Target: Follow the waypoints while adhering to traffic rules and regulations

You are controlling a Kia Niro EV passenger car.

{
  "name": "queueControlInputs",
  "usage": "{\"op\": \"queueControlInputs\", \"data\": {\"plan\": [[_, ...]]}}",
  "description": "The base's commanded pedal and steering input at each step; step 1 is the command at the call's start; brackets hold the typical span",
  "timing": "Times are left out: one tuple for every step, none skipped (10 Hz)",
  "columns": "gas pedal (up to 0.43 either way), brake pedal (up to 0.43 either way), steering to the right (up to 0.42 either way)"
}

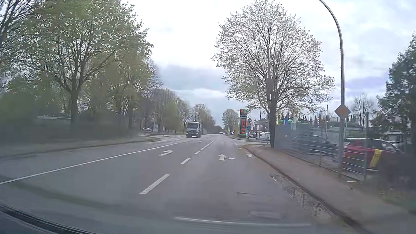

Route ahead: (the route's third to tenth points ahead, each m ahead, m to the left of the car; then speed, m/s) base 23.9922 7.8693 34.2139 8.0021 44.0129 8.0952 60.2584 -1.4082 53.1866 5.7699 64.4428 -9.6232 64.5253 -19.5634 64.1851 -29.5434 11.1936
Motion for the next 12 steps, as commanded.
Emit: {"op": "queueControlInputs", "data": {"plan": [[0.079,0.0,-0.003],[0.079,0.0,-0.003],[0.079,0.0,-0.002],[0.079,0.0,-0.002],[0.079,0.0,-0.001],[0.079,0.0,0.0],[0.079,0.0,0.0],[0.079,0.0,0.002],[0.079,0.0,0.005],[0.079,0.0,0.006],[0.079,0.0,0.005],[0.079,0.0,0.005]]}}
